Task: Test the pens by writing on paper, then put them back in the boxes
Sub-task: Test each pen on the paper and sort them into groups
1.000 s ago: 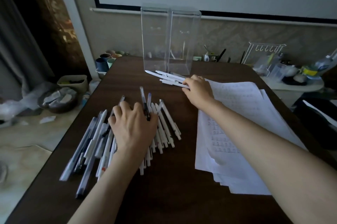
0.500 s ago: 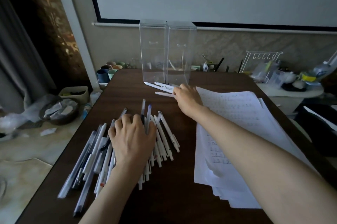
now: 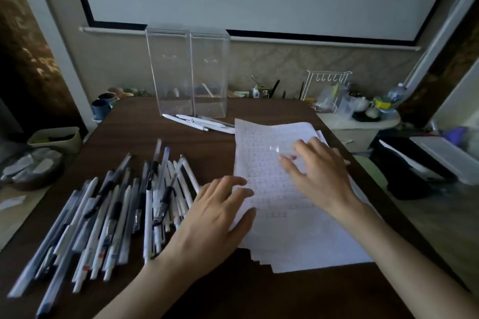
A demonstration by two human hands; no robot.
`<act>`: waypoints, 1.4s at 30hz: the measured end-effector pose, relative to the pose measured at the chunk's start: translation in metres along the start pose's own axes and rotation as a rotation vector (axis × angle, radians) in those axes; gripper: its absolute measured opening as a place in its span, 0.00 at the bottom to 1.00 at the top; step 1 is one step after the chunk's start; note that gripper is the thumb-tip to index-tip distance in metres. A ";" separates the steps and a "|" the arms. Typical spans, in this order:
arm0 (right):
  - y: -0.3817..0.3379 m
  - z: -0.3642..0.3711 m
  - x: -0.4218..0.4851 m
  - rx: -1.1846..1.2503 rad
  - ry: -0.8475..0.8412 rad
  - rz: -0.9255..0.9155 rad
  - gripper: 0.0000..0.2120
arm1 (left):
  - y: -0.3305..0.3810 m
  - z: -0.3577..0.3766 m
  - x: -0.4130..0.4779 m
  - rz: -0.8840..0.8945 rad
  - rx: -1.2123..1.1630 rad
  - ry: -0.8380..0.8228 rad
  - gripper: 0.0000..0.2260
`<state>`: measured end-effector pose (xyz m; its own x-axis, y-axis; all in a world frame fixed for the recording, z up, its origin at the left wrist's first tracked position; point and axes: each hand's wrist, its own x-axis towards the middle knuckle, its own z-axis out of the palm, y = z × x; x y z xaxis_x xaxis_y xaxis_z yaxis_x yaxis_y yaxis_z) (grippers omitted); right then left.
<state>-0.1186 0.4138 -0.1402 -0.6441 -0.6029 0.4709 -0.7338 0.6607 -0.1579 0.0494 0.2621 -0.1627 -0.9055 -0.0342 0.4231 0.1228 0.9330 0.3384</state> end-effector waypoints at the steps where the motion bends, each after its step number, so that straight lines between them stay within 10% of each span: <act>1: 0.008 -0.003 -0.013 -0.057 0.005 0.021 0.25 | 0.006 0.002 -0.001 0.046 -0.020 -0.042 0.16; 9: 0.023 0.003 -0.057 -0.049 0.110 0.030 0.22 | 0.015 0.020 -0.006 0.210 -0.047 -0.430 0.27; 23: 0.025 -0.001 -0.057 0.487 0.324 -0.004 0.17 | 0.017 0.020 -0.007 0.243 -0.012 -0.405 0.26; 31: 0.016 -0.010 -0.056 1.095 0.014 0.360 0.27 | 0.018 0.021 -0.007 0.272 -0.057 -0.471 0.26; 34: 0.009 -0.007 -0.056 1.031 -0.113 0.302 0.11 | 0.019 0.021 -0.007 0.276 -0.048 -0.467 0.26; 42: 0.002 0.003 -0.052 0.854 -0.132 0.390 0.15 | 0.019 0.023 -0.007 0.287 -0.030 -0.452 0.27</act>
<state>-0.0875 0.4455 -0.1678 -0.8580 -0.4889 0.1577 -0.3383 0.3068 -0.8896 0.0488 0.2881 -0.1782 -0.9175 0.3847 0.1006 0.3970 0.8713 0.2885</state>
